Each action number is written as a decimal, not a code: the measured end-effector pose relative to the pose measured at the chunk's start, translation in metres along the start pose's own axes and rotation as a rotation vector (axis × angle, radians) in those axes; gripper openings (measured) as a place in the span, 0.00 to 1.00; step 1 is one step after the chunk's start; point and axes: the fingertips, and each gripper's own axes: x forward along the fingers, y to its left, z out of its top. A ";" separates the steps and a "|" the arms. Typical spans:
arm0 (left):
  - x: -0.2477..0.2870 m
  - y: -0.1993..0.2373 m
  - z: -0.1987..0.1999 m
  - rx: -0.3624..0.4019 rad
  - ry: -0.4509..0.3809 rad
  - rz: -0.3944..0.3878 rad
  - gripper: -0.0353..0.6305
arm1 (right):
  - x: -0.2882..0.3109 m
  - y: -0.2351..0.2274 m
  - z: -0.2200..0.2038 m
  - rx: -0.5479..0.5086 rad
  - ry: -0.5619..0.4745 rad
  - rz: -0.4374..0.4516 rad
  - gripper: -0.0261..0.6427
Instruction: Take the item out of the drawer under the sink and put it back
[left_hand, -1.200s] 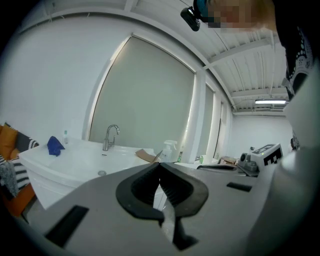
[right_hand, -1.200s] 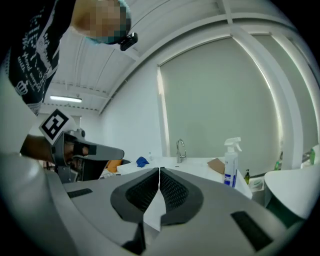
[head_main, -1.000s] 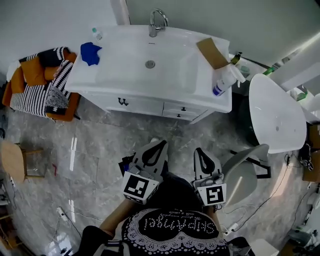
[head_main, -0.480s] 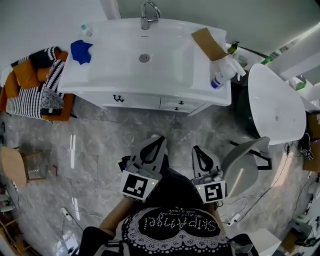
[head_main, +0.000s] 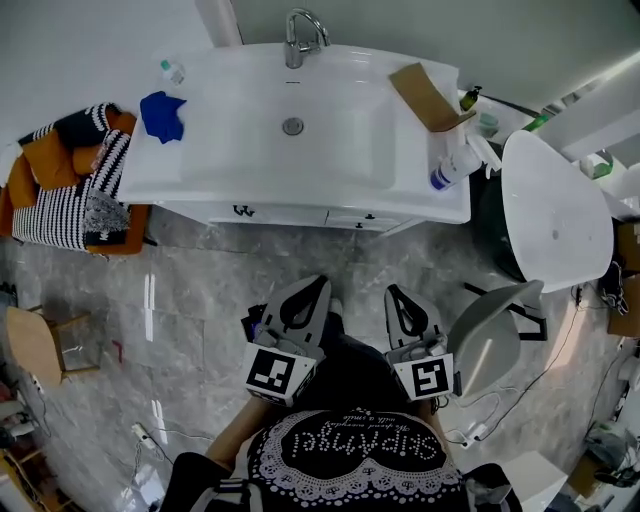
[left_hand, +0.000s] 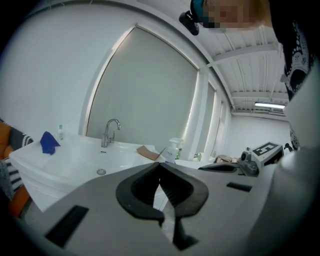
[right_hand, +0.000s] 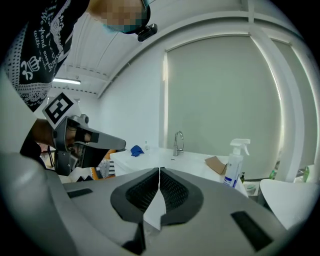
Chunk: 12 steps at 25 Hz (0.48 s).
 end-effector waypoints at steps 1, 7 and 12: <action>0.001 0.006 0.003 0.004 0.007 0.001 0.06 | 0.003 -0.001 0.002 0.007 0.000 -0.009 0.07; 0.014 0.034 0.017 -0.008 0.012 0.011 0.06 | 0.014 -0.014 0.000 0.023 0.056 -0.067 0.07; 0.022 0.050 0.030 -0.029 -0.026 0.000 0.06 | 0.019 -0.026 -0.009 0.024 0.088 -0.115 0.07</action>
